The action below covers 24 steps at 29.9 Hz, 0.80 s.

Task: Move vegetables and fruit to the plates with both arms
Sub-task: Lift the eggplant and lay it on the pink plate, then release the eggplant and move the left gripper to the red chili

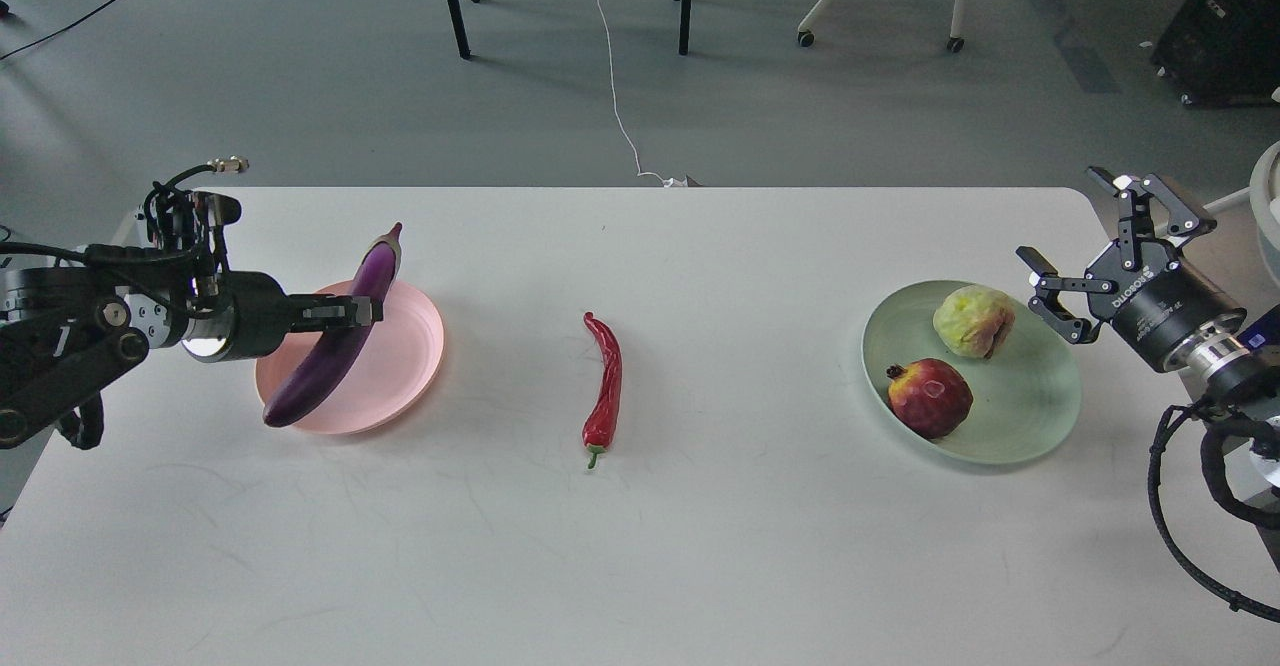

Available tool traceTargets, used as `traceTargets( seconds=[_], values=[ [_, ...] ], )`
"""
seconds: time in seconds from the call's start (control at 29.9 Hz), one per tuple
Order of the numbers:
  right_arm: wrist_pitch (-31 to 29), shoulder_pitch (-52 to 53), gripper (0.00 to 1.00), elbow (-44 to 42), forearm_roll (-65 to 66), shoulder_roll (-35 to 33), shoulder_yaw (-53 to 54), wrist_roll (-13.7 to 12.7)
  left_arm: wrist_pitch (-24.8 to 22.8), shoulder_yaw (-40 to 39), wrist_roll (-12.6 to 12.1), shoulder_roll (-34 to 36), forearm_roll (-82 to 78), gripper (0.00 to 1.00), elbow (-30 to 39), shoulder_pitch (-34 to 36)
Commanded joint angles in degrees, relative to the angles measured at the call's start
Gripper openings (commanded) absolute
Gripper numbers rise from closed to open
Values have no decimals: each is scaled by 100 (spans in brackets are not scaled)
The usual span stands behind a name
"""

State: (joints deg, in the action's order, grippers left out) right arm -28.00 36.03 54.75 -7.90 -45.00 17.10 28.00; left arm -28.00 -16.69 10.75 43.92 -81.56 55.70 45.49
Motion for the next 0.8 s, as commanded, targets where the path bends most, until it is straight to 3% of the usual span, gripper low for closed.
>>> traceTargets(
  seconds=[0.0, 0.1, 0.2, 0.3, 0.43, 0.54, 0.64, 0.77],
  values=[
    [0, 0, 98, 10, 8, 0, 4, 0, 0, 8, 41, 37, -53, 29, -41, -75],
    [0, 0, 98, 10, 8, -9, 4, 0, 0, 0, 50, 28, -53, 43, -94, -67],
    [0, -9, 98, 10, 8, -9, 4, 0, 0, -18, 59, 28, -53, 65, -103, -58],
    [0, -17, 98, 10, 8, -26, 13, 0, 0, -18, 59, 28, -44, 74, -103, -40],
    [0, -44, 98, 27, 8, -44, 13, 0, 233, -27, 102, 46, -35, 94, -103, -32],
    [0, -44, 98, 36, 8, -44, 13, 0, 479, -53, 269, 46, -53, 98, -94, 47],
    [0, -44, 98, 36, 8, -62, 13, 0, 506, -80, 270, 81, -53, 98, 54, 380],
    [0, -44, 98, 36, 8, -62, 13, 0, 506, -88, 165, 81, -35, 98, 739, 882]
  ],
)
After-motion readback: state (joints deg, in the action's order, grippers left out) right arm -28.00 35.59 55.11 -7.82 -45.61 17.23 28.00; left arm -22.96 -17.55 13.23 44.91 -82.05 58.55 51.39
